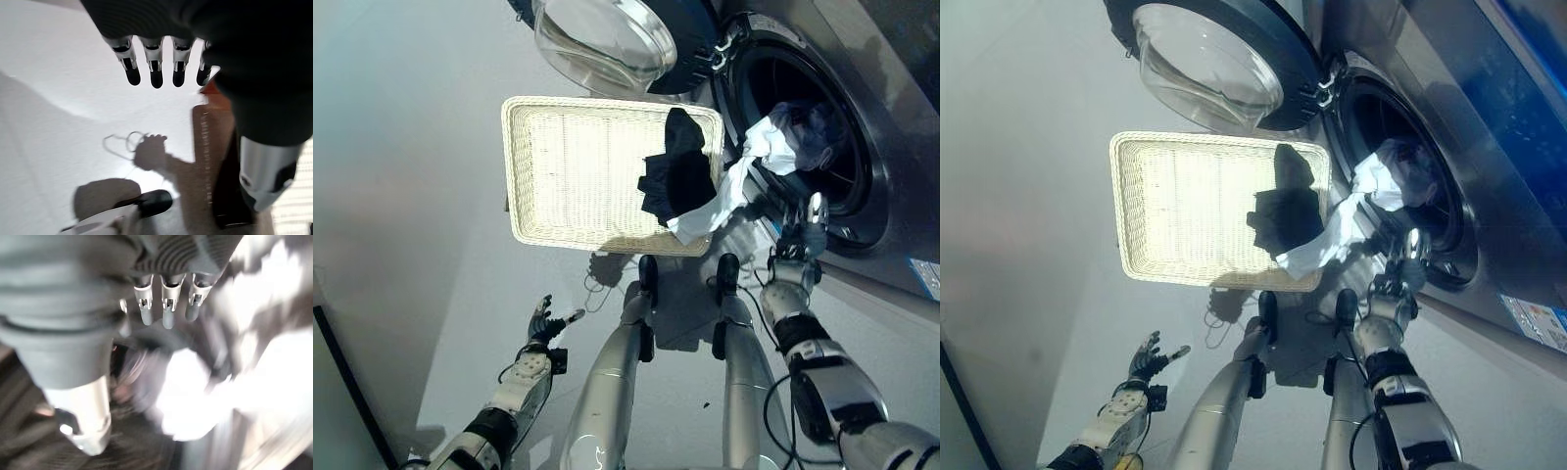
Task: Put the clothes into the washing machine.
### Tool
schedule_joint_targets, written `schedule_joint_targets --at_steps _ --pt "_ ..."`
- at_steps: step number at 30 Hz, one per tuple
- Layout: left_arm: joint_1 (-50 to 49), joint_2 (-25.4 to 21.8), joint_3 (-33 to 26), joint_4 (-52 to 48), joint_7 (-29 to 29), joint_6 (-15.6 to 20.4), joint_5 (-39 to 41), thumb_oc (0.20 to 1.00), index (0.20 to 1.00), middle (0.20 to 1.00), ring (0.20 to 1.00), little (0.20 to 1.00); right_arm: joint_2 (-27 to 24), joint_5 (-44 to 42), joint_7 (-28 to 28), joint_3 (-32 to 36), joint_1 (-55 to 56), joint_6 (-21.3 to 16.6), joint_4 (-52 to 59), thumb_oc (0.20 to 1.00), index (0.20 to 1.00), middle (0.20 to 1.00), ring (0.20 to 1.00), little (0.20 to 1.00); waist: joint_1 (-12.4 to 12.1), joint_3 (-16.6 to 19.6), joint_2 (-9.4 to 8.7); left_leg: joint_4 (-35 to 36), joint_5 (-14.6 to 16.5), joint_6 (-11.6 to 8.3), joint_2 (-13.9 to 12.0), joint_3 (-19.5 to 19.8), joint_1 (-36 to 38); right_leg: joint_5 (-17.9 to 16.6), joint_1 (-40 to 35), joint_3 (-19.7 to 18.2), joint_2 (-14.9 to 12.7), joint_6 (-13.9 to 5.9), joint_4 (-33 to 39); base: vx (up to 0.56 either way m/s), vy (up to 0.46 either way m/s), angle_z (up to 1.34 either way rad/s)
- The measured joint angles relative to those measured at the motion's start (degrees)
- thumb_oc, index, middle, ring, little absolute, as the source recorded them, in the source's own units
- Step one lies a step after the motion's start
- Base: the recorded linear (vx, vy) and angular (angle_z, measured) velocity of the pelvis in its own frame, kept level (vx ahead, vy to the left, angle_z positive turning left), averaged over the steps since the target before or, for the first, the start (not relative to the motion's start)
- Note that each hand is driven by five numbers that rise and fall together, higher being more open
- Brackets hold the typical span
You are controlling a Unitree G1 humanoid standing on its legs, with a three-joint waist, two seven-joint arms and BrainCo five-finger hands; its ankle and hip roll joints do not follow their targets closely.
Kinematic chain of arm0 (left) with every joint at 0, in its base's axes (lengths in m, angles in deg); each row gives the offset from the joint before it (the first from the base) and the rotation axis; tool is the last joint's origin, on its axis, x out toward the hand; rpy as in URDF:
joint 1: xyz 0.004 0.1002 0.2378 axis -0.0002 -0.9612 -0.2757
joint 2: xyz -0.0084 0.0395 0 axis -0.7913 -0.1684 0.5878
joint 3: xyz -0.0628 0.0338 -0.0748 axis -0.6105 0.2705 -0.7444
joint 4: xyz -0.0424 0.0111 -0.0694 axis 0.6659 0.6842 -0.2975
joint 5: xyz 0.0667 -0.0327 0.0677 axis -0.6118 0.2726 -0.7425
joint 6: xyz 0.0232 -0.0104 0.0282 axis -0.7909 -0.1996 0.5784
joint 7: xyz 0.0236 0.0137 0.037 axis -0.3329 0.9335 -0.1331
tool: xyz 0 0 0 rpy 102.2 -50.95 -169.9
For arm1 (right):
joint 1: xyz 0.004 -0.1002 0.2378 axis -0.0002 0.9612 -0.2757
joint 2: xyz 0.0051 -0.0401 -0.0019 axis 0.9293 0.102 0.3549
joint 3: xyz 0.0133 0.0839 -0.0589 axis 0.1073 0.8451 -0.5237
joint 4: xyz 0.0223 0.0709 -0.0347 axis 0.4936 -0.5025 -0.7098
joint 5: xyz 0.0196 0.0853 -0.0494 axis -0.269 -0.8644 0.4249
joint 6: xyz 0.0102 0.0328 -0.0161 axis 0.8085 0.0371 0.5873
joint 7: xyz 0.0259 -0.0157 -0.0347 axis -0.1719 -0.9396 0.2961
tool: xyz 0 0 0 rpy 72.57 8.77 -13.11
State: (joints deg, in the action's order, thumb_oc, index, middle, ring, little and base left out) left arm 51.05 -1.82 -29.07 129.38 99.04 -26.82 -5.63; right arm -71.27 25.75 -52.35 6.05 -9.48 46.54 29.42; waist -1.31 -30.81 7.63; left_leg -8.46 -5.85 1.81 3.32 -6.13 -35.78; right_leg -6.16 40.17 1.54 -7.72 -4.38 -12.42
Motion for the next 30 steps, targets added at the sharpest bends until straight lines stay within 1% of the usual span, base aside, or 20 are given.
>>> schedule_joint_targets --at_steps 1,2,3,4,5,6,7,8,9,10,12,14,16,19,20,22,25,26,28,30 --pt "-0.12 0.29 -0.19 -0.05 0.62 0.12 -0.01 1.0 1.0 1.0 1.0 1.0 -0.38 11.15 -5.05 -4.32 2.74 0.89 1.02 1.0 1.0 1.0 1.0 1.0 0.99 -0.01 -0.03 0.22 -0.04 0.02 -0.14 -0.12 0.0 -0.41 0.01 -0.27 0.18 -0.01 0.59 -0.04 0.02 -0.12" --pt "-0.01 0.64 -0.28 -0.2 0.84 0.19 -0.01 1.0 1.0 1.0 1.0 1.0 -0.31 15.03 -6.98 -5.69 3.87 1.18 1.28 1.0 1.0 1.0 1.0 1.0 1.41 -0.01 -0.03 0.38 -0.07 -0.04 -0.3 -0.21 0.0 -0.68 0.07 -0.53 0.35 0.05 0.96 -0.03 0.02 -0.16" --pt "-0.17 1.1 -0.72 -0.66 1.15 0.2 -0.04 1.0 1.0 1.0 1.0 1.0 -1.35 25.06 -13.27 -9.32 5.5 3.37 4.01 1.0 1.0 1.0 1.0 1.0 2.02 -0.01 -0.03 0.67 -0.14 -0.14 -0.44 -0.36 0.03 -0.8 0.13 -0.61 0.45 0.09 1.17 -0.05 -0.002 -0.15" --pt "-0.05 1.74 -1.22 -0.88 1.16 0.22 -0.05 1.0 1.0 1.0 1.0 1.0 -2.81 33.08 -16.52 -12.05 7.02 4.4 6.9 1.0 1.0 1.0 1.0 1.0 2.07 -0.01 -0.03 0.81 -0.17 -0.23 -0.6 -0.57 0.06 -1.08 0.08 -0.63 0.65 0.26 1.63 -0.03 -0.007 -0.09" --pt "-0.05 1.74 -1.22 -0.88 1.16 0.22 -0.05 1.0 1.0 1.0 1.0 1.0 -2.81 33.08 -16.52 -12.05 7.02 4.4 6.9 1.0 1.0 1.0 1.0 1.0 2.07 -0.01 -0.03 0.81 -0.17 -0.23 -0.6 -0.57 0.06 -1.08 0.08 -0.63 0.65 0.26 1.63 -0.05 -0.013 -0.09" --pt "-0.03 2.38 -1.3 -1.32 1.49 0.16 -0.06 1.0 1.0 1.0 1.0 1.0 -3.74 40.94 -20.98 -13.81 7.76 6.74 9.97 1.0 1.0 1.0 1.0 1.0 2.05 -0.02 -0.09 0.95 -0.21 -0.5 -1.05 -0.65 0.08 -1.28 0.08 -0.63 1.01 0.51 1.86 -0.05 -0.021 -0.06" --pt "-0.08 2.74 -1.32 -1.42 1.66 0.08 -0.09 1.0 1.0 1.0 1.0 1.0 -6.5 46.54 -24.17 -17.15 8.6 8.8 14.94 1.0 1.0 1.0 1.0 1.0 1.95 -0.07 -0.16 1.11 -0.32 -0.69 -1.09 -0.66 0.05 -1.44 0.08 -0.6 1.32 0.73 2.16 -0.08 -0.033 -0.07" --pt "-0.1 2.97 -1.32 -1.44 1.7 0.02 -0.09 1.0 1.0 1.0 1.0 1.0 -8.28 49.58 -25.16 -19.11 8.56 9.37 17.67 1.0 1.0 1.0 1.0 1.0 1.95 -0.04 -0.24 1.19 -0.38 -0.79 -1.23 -0.64 0.05 -1.52 0.07 -0.56 1.51 0.84 2.36 -0.1 -0.056 -0.06" --pt "-0.19 3.09 -1.5 -1.15 1.71 -0.06 -0.19 1.0 1.0 1.0 1.0 1.0 -10.2 56.07 -26.9 -19.88 8.07 11.52 20.83 1.0 1.0 1.0 1.0 1.0 2.03 0.0 -0.72 1.34 -0.49 -0.94 -1.56 -0.62 0.05 -1.78 0.0 -0.53 1.85 1.18 2.64 -0.09 -0.044 -0.05" --pt "-0.26 3.22 -2.26 -0.76 1.7 -0.18 -0.78 1.0 1.0 1.0 1.0 1.0 -11.45 60.8 -28.36 -20.45 7.52 13.22 22.61 1.0 1.0 1.0 1.0 1.0 2.09 0.05 -1.19 1.48 -0.57 -1.13 -1.81 -0.57 0.09 -1.79 -0.04 -0.44 2.05 1.19 2.73 -0.06 -0.031 -0.03" --pt "-0.18 2.73 -2.36 0.42 1.7 -0.35 -2.22 1.0 1.0 1.0 1.0 1.0 -12.76 69.38 -30.83 -20.53 5.78 16.16 23.21 1.0 1.0 1.0 1.0 1.0 2.05 0.0 -2.63 1.79 -0.78 -1.66 -2.3 -0.26 0.05 -2.01 -0.04 -0.18 2.58 1.5 3.08 -0.06 -0.003 0.0" --pt "-0.19 3.0 -2.34 1.48 1.59 -0.41 -2.24 1.0 1.0 1.0 1.0 1.0 -14.55 73.44 -32.08 -20.29 5.18 18.56 23.63 1.0 1.0 1.0 1.0 1.0 2.07 0.05 -3.13 2.81 -1.32 -2.02 -2.46 0.02 0.1 -2.19 -0.24 0.22 2.75 1.71 3.93 -0.06 -0.001 0.04" --pt "-0.19 3.07 -2.36 2.28 1.47 -0.45 -2.25 1.0 1.0 1.0 1.0 1.0 -15.69 76.73 -33.06 -20.69 4.94 19.18 23.99 1.0 1.0 1.0 1.0 1.0 2.12 0.06 -3.2 3.59 -1.73 -2.06 -2.52 0.07 0.29 -2.47 -0.5 0.56 2.84 1.82 4.65 -0.06 -0.003 0.05" --pt "-0.16 3.02 -2.47 3.28 1.34 -0.46 -2.25 1.0 1.0 1.0 1.0 1.0 -17.12 85.24 -36.28 -21.32 3.61 21.01 26.74 1.0 1.0 1.0 1.0 1.0 2.07 0.03 -3.25 4.08 -1.92 -2.07 -2.62 0.3 0.38 -2.51 -0.61 0.76 2.93 1.87 4.78 -0.07 -0.008 0.02" --pt "-0.13 3.03 -2.55 3.4 1.12 -0.45 -2.25 1.0 1.0 1.0 1.0 1.0 -17.96 88.81 -37.06 -22.75 2.79 21.66 27.5 1.0 1.0 1.0 1.0 1.0 2.1 0.03 -3.25 4.26 -2.01 -1.99 -2.59 0.51 0.54 -2.58 -0.76 0.9 2.9 1.93 4.79 -0.06 -0.005 0.03" --pt "0.16 3.01 -2.53 3.51 0.89 -0.45 -2.25 1.0 1.0 1.0 1.0 1.0 -18.72 93.24 -37.1 -24.37 0.67 22.68 27.54 1.0 1.0 1.0 1.0 1.0 2.06 0.03 -3.24 5.06 -2.48 -2.12 -2.56 1.0 1.12 -2.54 -1.21 1.32 2.87 1.91 5.0 -0.04 -0.013 0.07" --pt "0.8 2.91 -2.63 4.18 0.16 -0.42 -2.25 1.0 1.0 1.0 1.0 1.0 -19.28 96.47 -36.84 -25.77 -2.31 23.91 27.11 1.0 1.0 1.0 1.0 1.0 2.05 0.03 -3.24 5.85 -3.12 -2.38 -2.66 1.87 1.21 -2.52 -1.51 2.29 2.93 1.93 5.32 -0.04 -0.033 0.14" --pt "1.01 2.98 -2.62 4.59 -0.1 -0.44 -2.26 1.0 1.0 1.0 1.0 1.0 -19.59 96.81 -36.78 -26.38 -3.72 24.23 26.83 1.0 1.0 1.0 1.0 1.0 1.27 0.03 -3.25 5.93 -3.27 -2.4 -2.79 2.3 1.13 -2.5 -1.67 2.76 2.92 1.93 5.4 -0.06 -0.087 0.2" --pt "1.9 2.69 -2.29 6.37 -0.39 -0.48 -2.26 1.0 1.0 1.0 1.0 1.0 -21.48 99.44 -35.68 -30.64 -7.42 25.62 24.07 1.0 1.0 1.0 1.0 1.0 1.1 0.03 -3.24 6.66 -3.98 -2.81 -3.08 3.64 1.16 -2.26 -2.17 4.33 2.9 1.69 5.6 -0.04 -0.079 0.28" --pt "2.42 2.55 -2.26 6.64 -0.54 -0.53 -2.25 1.0 1.0 1.0 1.0 1.0 -22.0 100.27 -35.57 -31.54 -8.82 26.21 22.77 1.0 1.0 1.0 1.0 1.0 0.5 0.03 -3.24 7.35 -4.57 -3.09 -3.12 4.71 1.07 -2.05 -2.2 5.25 2.96 1.83 5.58 -0.03 -0.056 0.23"
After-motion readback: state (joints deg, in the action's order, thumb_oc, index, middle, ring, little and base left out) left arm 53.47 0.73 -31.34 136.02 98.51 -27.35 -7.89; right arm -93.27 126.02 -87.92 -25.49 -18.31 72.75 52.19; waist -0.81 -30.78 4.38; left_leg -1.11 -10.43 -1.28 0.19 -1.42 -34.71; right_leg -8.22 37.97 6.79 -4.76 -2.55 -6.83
